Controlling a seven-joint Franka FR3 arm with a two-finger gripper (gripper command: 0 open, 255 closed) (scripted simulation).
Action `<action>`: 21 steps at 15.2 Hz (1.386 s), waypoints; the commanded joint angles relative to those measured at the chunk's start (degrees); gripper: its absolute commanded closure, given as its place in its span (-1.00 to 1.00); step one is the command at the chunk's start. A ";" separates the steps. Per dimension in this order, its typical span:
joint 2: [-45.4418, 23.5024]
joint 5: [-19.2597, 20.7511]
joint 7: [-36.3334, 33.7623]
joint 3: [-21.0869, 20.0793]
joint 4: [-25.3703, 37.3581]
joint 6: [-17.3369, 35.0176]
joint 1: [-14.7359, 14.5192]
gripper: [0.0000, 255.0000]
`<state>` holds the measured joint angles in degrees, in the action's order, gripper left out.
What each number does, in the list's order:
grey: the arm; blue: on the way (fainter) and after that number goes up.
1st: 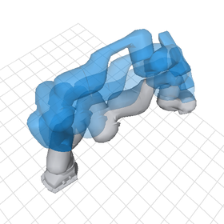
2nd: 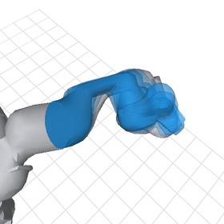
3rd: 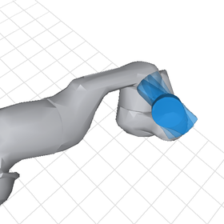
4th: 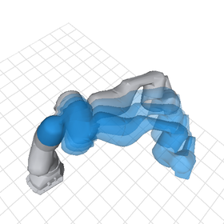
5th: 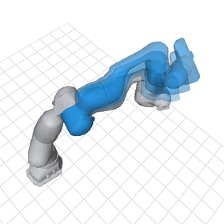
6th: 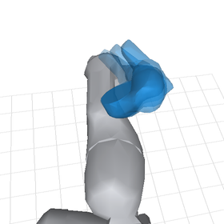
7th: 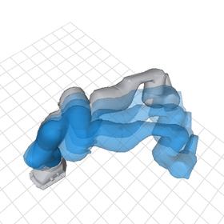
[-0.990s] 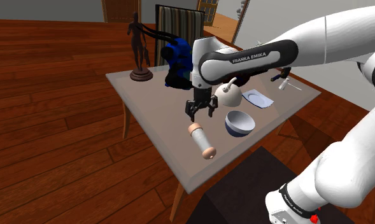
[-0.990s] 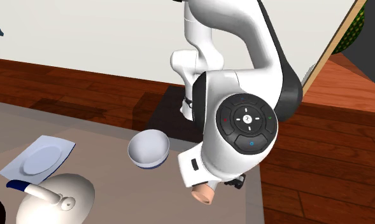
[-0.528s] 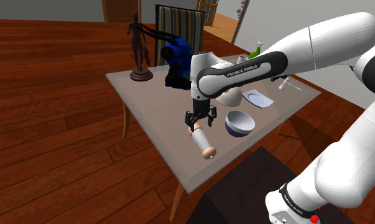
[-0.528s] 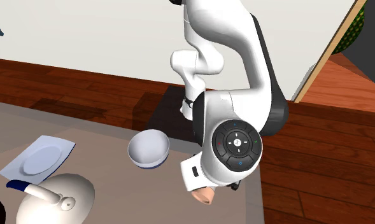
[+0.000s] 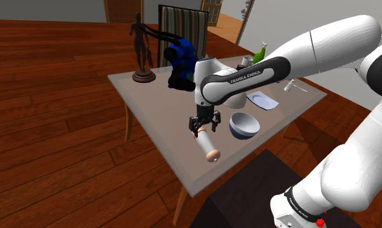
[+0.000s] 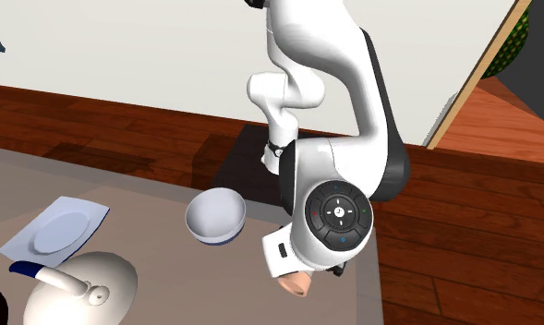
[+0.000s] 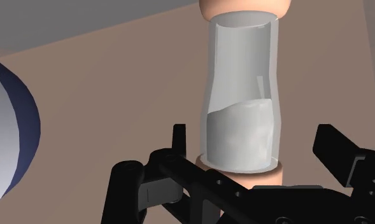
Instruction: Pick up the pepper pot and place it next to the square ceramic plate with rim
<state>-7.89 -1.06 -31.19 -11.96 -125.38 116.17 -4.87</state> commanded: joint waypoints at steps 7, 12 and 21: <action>-0.04 0.02 0.03 0.02 -0.02 0.06 0.02 1.00; -0.01 0.00 0.00 -0.01 -0.01 0.02 0.00 1.00; 16.64 9.65 -15.26 -4.11 -24.27 27.47 -2.01 -1.00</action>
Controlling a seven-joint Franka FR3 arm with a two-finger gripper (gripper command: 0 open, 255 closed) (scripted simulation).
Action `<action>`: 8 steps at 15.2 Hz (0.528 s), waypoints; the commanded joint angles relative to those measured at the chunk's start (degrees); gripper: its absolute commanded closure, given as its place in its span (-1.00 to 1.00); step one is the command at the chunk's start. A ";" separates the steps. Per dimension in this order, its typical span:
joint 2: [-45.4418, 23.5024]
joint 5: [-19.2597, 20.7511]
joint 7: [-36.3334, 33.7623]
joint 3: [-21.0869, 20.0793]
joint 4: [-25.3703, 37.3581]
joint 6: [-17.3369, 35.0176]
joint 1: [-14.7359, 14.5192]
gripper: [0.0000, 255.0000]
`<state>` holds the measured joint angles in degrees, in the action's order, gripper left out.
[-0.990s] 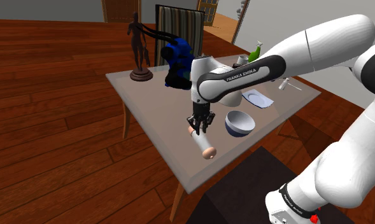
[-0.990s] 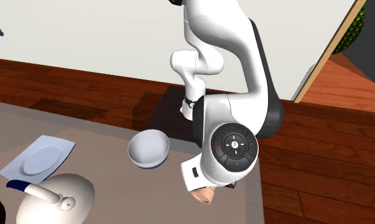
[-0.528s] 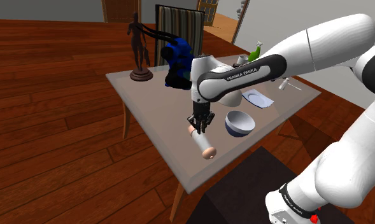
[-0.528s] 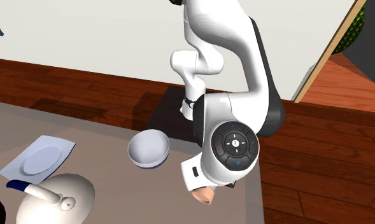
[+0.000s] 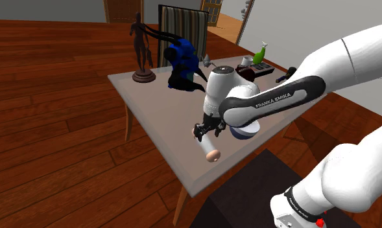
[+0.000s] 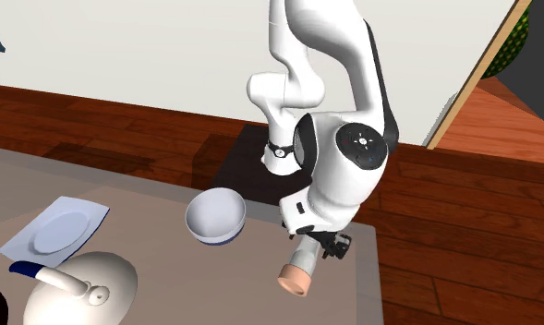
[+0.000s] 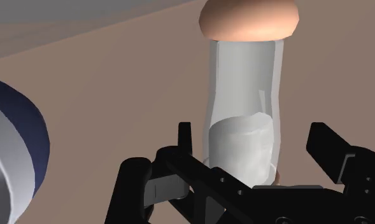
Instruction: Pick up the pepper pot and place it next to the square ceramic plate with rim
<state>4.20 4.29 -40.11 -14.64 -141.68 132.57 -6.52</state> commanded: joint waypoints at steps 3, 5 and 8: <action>3.75 7.76 -9.89 -2.35 -10.12 15.54 0.46 -1.00; 2.02 9.31 -10.98 -2.43 -10.23 17.24 1.00 -1.00; -1.22 12.64 -13.34 -2.44 -10.22 20.16 1.98 -1.00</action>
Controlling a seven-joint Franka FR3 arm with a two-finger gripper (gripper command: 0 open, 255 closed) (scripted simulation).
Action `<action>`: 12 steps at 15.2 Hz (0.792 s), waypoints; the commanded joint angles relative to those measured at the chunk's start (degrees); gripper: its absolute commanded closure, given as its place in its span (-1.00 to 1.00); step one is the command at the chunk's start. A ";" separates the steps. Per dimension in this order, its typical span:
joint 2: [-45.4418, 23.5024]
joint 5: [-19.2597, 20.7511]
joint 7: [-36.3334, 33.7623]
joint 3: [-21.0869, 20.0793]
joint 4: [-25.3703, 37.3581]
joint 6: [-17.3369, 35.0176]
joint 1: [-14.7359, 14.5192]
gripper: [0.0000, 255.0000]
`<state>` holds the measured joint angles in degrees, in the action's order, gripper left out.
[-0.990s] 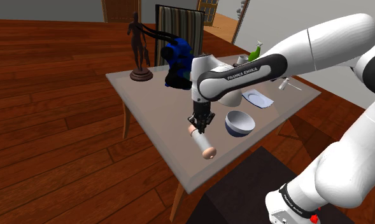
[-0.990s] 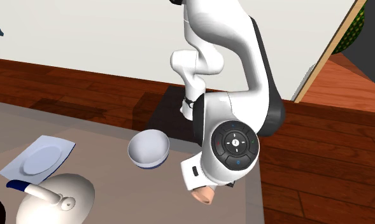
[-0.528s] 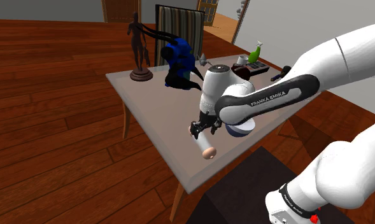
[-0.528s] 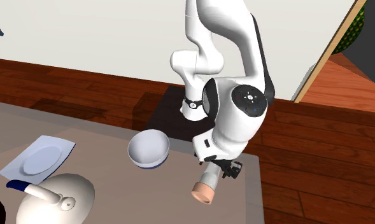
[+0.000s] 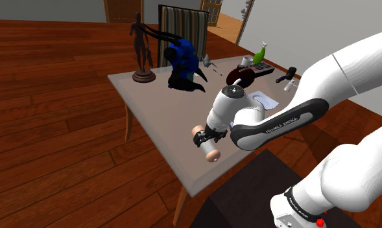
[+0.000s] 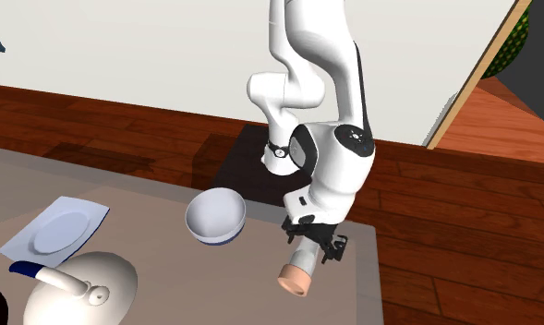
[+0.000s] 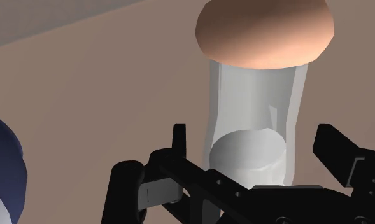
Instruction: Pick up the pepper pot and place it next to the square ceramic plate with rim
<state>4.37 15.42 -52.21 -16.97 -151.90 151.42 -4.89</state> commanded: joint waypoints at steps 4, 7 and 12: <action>-1.40 1.51 -1.24 -0.06 0.00 1.31 0.29 -1.00; -1.40 1.51 -1.24 -0.06 0.00 1.31 0.29 -1.00; -1.39 1.50 -1.23 -0.06 0.00 1.30 0.29 1.00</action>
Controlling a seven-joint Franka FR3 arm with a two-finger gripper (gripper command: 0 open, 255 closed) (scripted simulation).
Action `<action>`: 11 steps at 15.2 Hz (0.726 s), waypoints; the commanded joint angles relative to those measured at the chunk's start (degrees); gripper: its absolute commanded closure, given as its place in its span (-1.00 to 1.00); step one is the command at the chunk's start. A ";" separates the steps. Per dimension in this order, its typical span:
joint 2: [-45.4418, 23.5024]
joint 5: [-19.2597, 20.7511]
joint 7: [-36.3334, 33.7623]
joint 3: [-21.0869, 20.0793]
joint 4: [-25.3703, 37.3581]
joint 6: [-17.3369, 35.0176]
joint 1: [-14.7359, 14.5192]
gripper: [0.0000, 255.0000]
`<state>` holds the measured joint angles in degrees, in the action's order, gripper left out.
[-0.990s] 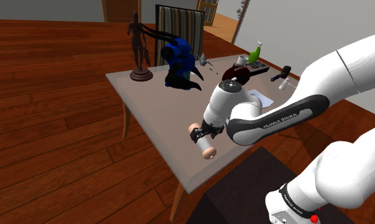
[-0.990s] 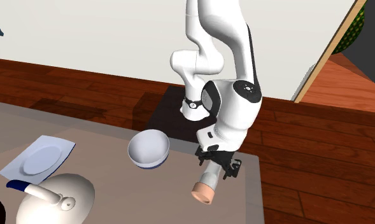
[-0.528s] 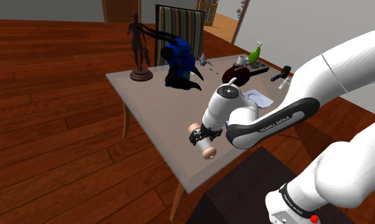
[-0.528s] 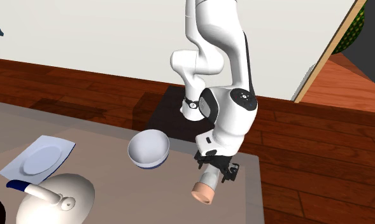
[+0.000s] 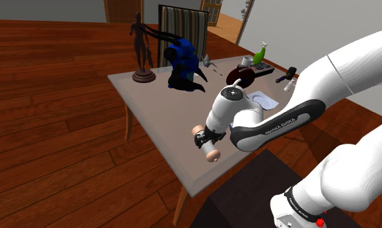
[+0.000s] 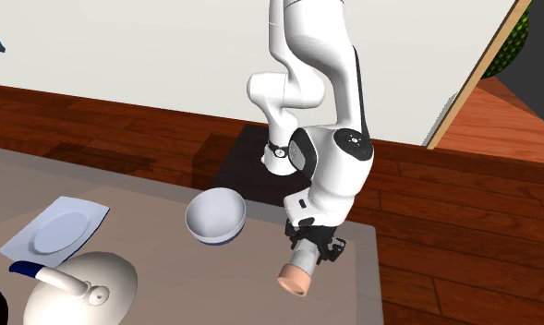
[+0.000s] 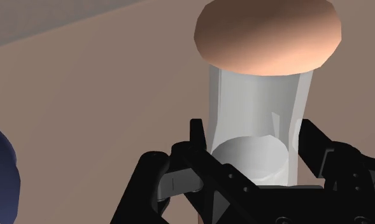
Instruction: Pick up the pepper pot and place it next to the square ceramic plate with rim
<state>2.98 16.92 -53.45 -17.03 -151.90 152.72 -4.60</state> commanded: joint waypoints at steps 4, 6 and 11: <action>0.01 0.00 0.00 0.00 0.00 0.00 0.00 1.00; -0.01 0.01 -0.01 0.00 0.01 0.01 0.00 1.00; 4.19 -4.33 3.60 0.19 0.43 -4.13 -0.93 1.00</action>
<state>6.24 13.48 -50.53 -16.87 -151.52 149.48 -5.30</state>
